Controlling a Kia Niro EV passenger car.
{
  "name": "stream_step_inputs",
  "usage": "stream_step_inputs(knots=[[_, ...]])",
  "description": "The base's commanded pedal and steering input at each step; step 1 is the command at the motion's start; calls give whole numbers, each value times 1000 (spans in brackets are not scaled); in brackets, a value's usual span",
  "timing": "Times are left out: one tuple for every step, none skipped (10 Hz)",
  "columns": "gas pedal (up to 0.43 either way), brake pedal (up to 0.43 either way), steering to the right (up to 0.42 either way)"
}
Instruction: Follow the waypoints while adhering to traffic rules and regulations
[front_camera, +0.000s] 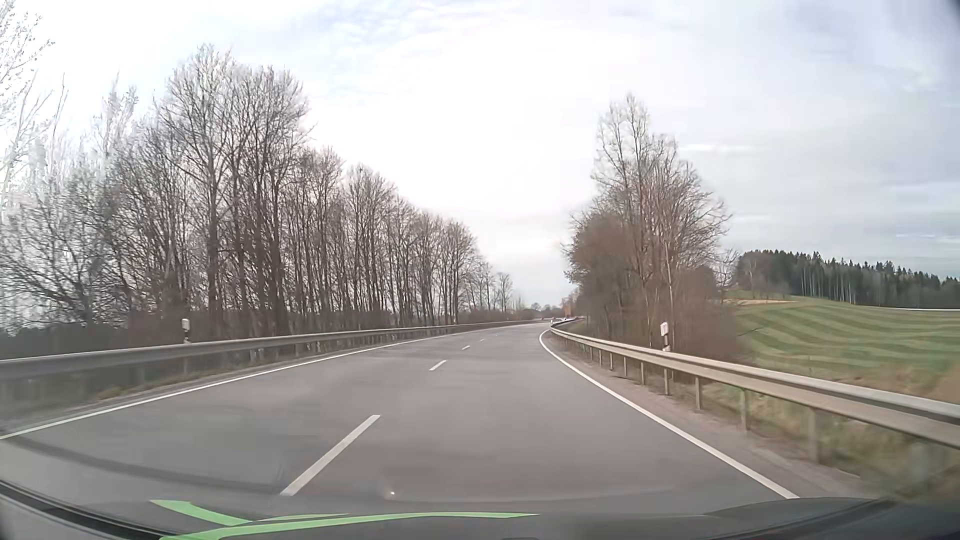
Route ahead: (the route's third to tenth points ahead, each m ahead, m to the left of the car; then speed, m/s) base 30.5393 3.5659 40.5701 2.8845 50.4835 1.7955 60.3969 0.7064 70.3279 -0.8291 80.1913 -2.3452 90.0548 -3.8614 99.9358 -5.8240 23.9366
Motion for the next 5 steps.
stream_step_inputs(knots=[[228, 0, 15], [228, 0, 15], [228, 0, 15], [228, 0, 15], [228, 0, 15]])
